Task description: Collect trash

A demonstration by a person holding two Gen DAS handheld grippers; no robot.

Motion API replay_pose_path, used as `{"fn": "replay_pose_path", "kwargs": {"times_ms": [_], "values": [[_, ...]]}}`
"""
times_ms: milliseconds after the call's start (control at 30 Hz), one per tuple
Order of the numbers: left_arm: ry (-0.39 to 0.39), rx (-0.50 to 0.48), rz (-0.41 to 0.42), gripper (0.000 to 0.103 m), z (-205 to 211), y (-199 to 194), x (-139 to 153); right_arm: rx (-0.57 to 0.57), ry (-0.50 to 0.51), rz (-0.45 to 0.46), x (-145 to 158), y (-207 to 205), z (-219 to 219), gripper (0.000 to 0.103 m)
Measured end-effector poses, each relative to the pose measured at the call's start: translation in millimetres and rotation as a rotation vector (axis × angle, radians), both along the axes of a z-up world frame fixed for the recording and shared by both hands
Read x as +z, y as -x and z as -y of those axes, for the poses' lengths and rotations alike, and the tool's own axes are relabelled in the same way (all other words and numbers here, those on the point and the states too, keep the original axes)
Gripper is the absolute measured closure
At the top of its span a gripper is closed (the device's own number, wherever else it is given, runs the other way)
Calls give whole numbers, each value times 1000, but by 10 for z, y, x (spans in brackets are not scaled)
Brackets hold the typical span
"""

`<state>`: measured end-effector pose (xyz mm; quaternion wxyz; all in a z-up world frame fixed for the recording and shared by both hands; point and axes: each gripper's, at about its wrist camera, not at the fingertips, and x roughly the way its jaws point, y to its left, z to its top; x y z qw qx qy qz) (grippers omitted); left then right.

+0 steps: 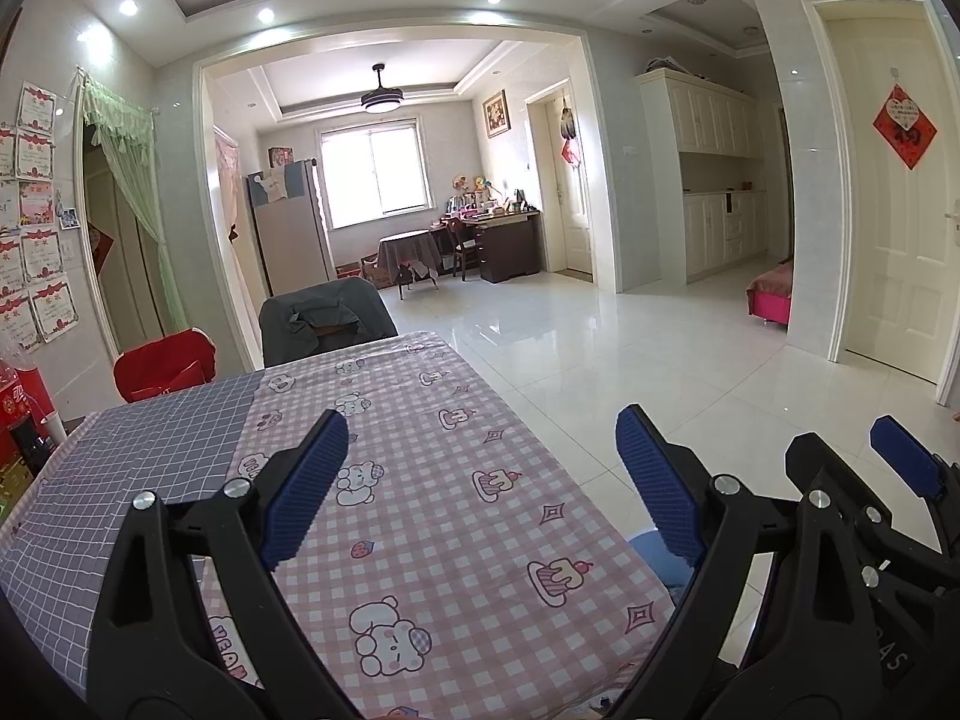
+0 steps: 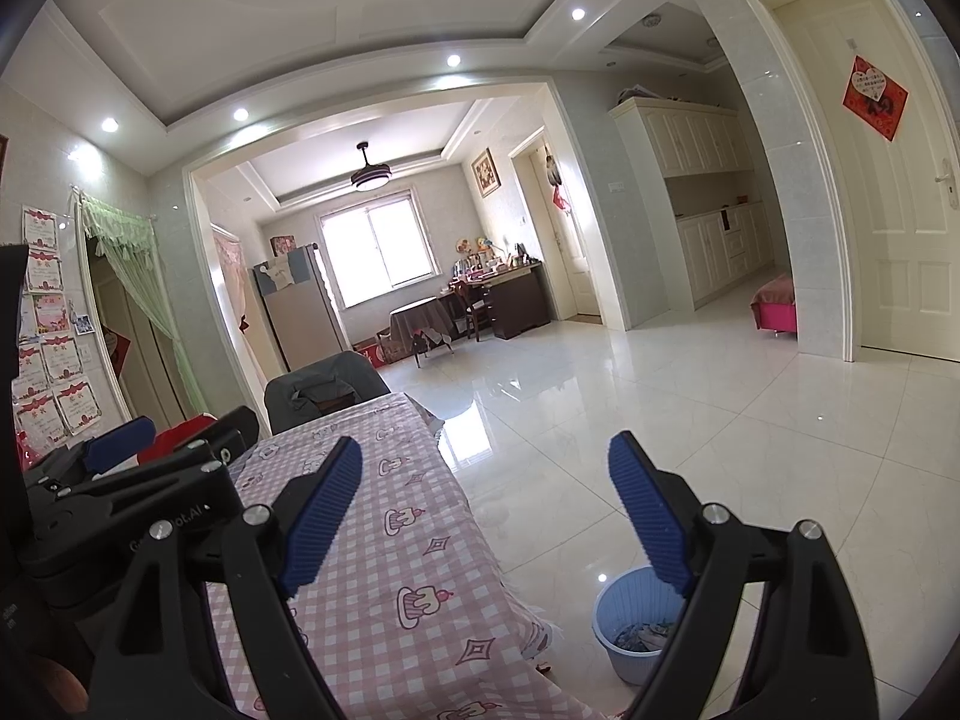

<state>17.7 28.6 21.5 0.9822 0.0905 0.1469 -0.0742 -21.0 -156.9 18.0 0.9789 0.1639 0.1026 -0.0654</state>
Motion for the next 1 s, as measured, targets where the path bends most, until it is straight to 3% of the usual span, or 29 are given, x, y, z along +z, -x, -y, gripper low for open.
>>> {"fn": "replay_pose_path", "kwargs": {"times_ms": [1000], "values": [[-4,3,0,14,8,-1,1,1,-3,-3,-3,-1,6,20]]}}
